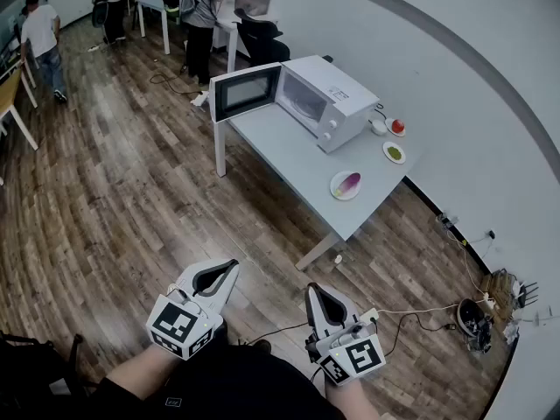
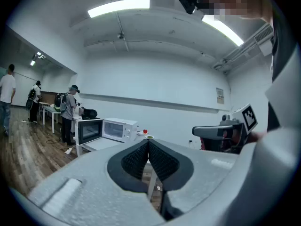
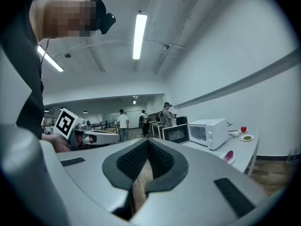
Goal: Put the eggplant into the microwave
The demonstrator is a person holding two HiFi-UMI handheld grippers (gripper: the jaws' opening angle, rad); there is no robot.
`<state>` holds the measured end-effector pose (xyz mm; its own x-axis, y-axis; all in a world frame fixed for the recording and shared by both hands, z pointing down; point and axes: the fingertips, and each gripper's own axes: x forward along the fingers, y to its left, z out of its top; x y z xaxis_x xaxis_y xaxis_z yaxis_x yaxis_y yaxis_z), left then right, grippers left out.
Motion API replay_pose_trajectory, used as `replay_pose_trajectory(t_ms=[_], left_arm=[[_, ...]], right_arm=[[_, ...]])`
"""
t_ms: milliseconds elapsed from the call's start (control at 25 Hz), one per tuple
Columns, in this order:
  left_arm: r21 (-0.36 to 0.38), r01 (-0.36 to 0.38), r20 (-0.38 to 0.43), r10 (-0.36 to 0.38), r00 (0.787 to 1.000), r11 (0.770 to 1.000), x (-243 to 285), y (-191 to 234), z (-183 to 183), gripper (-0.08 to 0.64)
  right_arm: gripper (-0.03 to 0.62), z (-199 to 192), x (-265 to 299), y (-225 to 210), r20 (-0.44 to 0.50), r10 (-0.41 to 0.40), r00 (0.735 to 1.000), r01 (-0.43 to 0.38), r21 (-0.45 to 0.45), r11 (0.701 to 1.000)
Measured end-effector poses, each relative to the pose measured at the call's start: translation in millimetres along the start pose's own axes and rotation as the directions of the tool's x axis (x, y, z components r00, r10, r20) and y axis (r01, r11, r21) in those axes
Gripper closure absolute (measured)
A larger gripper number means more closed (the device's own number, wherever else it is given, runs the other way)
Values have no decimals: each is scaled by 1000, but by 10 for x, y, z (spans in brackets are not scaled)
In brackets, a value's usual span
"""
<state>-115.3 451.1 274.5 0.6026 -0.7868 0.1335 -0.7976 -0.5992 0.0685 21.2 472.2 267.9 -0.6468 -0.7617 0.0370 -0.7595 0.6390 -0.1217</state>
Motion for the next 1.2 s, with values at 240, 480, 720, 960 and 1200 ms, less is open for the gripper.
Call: replay_pose_trajectory(t_ms=[240, 480, 720, 960, 1200], left_arm=[[-6, -4, -9, 4, 1000, 1000, -92, 152, -66, 551], [-8, -4, -6, 4, 1000, 1000, -200, 441, -74, 551], [-5, 21, -2, -21, 1000, 1000, -311, 768, -97, 551], [1, 42, 1, -42, 999, 999, -309, 1023, -101, 551], [-2, 80, -8, -80, 997, 997, -143, 1082, -112, 551]], right_arm=[[580, -97, 166, 144, -19, 17, 1000, -17, 12, 1000], [580, -70, 425, 267, -3, 17, 1000, -17, 23, 1000], [578, -47, 728, 396, 8, -23, 1000, 23, 15, 1000], [578, -48, 884, 459, -2, -57, 998, 57, 6, 998], [578, -51, 972, 316, -13, -89, 996, 89, 15, 996]])
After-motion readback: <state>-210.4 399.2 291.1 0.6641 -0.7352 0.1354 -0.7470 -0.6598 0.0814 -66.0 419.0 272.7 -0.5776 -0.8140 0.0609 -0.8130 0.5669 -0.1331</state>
